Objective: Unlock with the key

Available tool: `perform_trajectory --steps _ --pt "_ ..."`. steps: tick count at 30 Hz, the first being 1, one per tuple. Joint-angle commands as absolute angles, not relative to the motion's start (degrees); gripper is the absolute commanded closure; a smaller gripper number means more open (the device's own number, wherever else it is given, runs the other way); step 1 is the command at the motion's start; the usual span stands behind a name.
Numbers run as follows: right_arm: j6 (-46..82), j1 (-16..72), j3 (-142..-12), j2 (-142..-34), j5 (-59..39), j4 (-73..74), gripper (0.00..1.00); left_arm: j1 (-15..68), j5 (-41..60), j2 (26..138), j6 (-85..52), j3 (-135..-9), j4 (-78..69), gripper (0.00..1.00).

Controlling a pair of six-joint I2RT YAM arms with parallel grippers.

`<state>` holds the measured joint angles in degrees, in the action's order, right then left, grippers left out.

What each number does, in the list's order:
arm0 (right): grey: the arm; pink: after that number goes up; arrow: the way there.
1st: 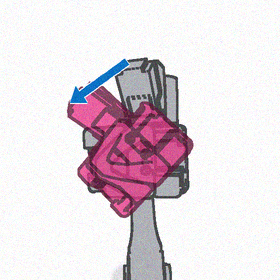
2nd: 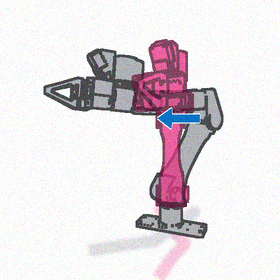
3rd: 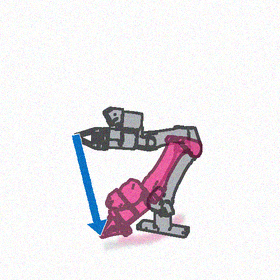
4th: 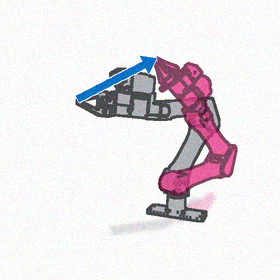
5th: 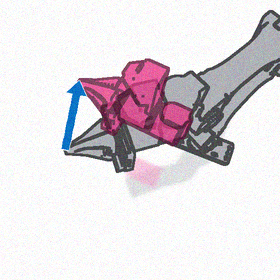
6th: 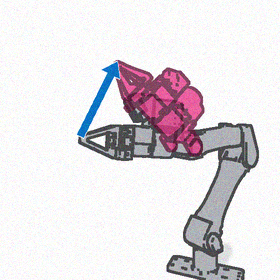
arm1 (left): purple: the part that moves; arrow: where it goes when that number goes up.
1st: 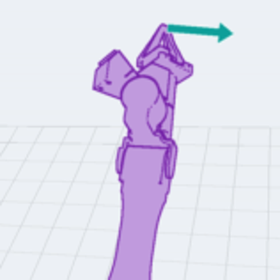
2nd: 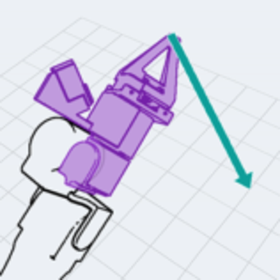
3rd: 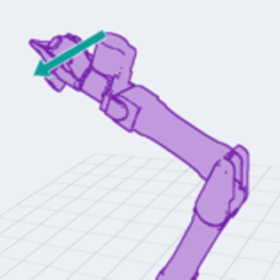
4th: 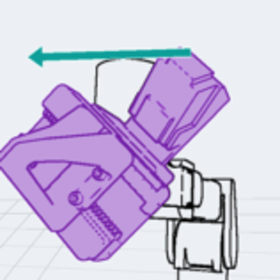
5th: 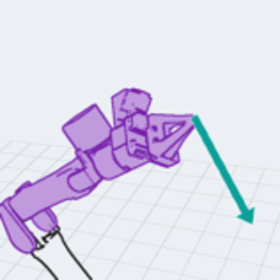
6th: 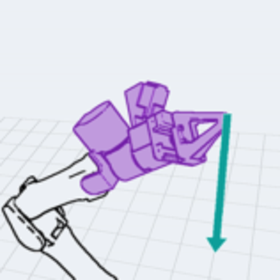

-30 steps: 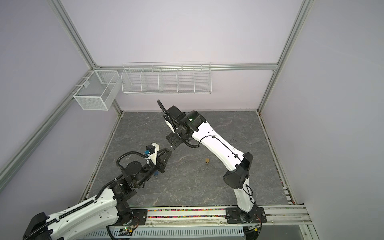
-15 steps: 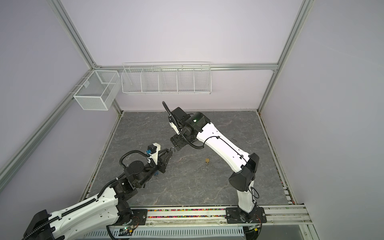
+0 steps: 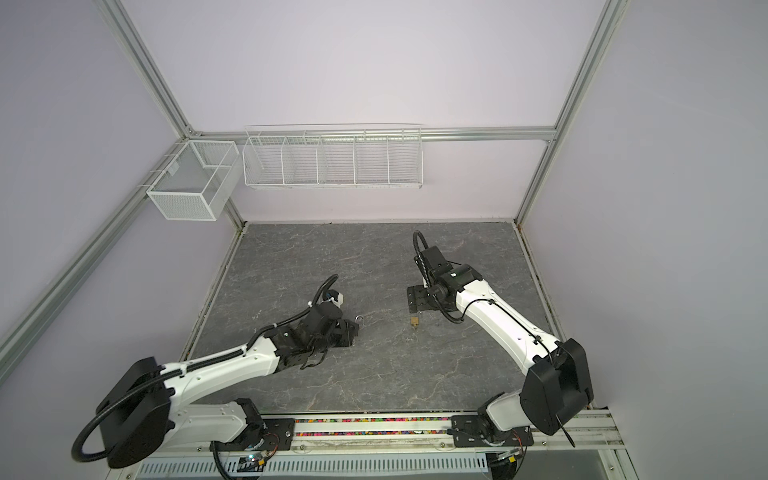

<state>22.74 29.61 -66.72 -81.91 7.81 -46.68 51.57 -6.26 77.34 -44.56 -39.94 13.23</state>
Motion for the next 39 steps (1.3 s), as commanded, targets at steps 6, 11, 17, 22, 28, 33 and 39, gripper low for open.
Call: perform_trajectory --steps 6,11,17,22,28,33,39 --pt "23.9 24.3 -62.9 -79.8 8.3 -38.7 0.07 51.9 -5.2 93.2 -53.4 -53.2 28.2 1.00" --pt "22.6 23.3 -63.5 -80.3 8.2 -38.4 0.07 51.9 -6.8 98.3 -53.8 -56.8 33.4 1.00" --pt "21.7 23.1 -64.3 -80.8 8.1 -38.5 0.07 52.0 -7.6 101.4 -54.0 -59.4 37.0 1.00" --pt "21.4 22.7 -64.3 -80.2 8.4 -37.8 0.06 52.0 -8.8 99.9 -54.0 -60.7 38.4 0.66" --pt "20.4 20.8 -65.1 -78.9 11.1 -37.1 0.07 51.9 -12.6 96.9 -52.9 -67.8 44.4 0.29" --pt "19.0 13.6 -59.1 -75.3 20.1 -26.5 0.11 48.4 -25.0 86.8 -48.3 -71.8 48.5 0.07" --pt "13.5 6.5 -47.9 -78.4 34.3 -6.4 0.11 28.1 -41.9 70.4 -28.4 -56.8 29.9 0.00"
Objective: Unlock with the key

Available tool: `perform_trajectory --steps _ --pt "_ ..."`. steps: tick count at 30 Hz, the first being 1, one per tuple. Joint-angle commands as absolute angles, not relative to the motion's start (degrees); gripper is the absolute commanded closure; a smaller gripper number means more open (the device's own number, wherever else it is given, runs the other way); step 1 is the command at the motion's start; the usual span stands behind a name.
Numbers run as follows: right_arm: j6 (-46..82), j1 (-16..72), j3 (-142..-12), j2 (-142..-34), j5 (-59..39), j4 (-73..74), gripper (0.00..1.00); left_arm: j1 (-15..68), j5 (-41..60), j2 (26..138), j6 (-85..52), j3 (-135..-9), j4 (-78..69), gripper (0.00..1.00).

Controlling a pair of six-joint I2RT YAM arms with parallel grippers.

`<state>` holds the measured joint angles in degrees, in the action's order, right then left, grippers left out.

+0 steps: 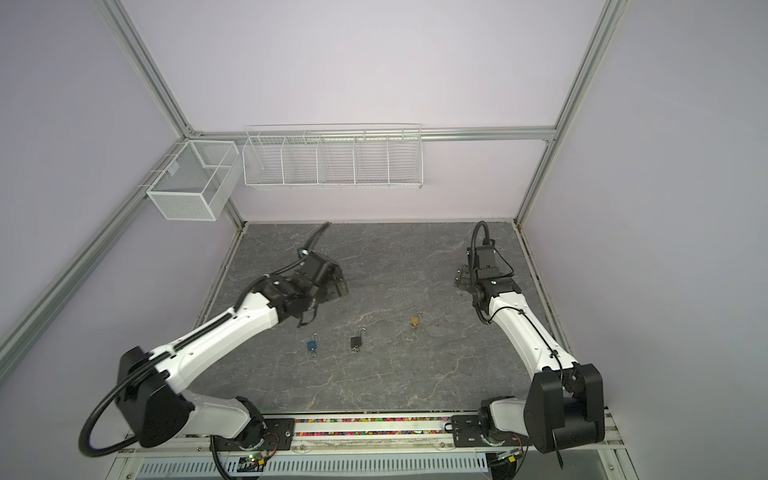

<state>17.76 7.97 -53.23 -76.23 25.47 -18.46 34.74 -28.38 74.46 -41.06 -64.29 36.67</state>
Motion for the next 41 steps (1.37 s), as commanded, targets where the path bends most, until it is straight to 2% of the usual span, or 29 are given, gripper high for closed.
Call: perform_trajectory --steps 1,4,7,9,12,15,19,22,25,28,31,41 --pt "12.6 5.5 -45.8 -78.9 33.9 -2.2 0.11 24.3 -41.6 68.5 -24.3 -53.5 24.8 0.00" --pt "10.5 2.4 -39.5 -80.9 30.8 10.1 0.11 11.0 -34.4 64.8 -14.9 -40.6 5.5 0.00" --pt "10.2 -1.1 -37.1 -85.1 25.1 17.4 0.11 4.6 -32.9 68.2 -11.7 -30.7 -12.8 0.00" --pt "9.0 -3.0 -33.8 -86.0 20.3 25.1 0.11 3.5 -29.5 72.4 -10.5 -27.4 -23.9 0.00" --pt "7.0 -3.8 -32.3 -85.5 14.2 28.1 0.11 3.5 -24.3 80.4 -6.3 -25.8 -37.3 0.01" --pt "2.1 -2.0 -27.1 -83.9 7.8 37.0 0.11 3.3 -21.8 82.7 -5.4 -27.7 -36.2 0.00" --pt "-2.0 0.5 -21.7 -88.5 7.0 51.8 0.11 3.3 -13.3 89.9 -0.2 -18.3 -61.9 0.00" --pt "-1.7 0.2 -22.3 -88.0 6.4 50.0 0.11 3.4 -18.0 86.6 -3.7 -24.6 -43.9 0.00" --pt "-1.9 0.4 -21.9 -87.4 6.4 49.7 0.12 3.8 -18.7 89.5 -2.0 -21.9 -54.3 0.01" --pt "-1.8 0.3 -22.1 -87.5 6.3 49.2 0.11 3.9 -18.7 87.5 -2.8 -23.3 -48.4 0.01" --pt "-1.8 0.3 -22.1 -87.6 6.4 49.8 0.11 3.9 -18.6 89.2 -2.0 -22.0 -53.8 0.01" --pt "-1.8 0.3 -21.9 -87.6 6.3 50.0 0.12 3.9 -18.5 88.9 -2.2 -22.1 -53.0 0.01"
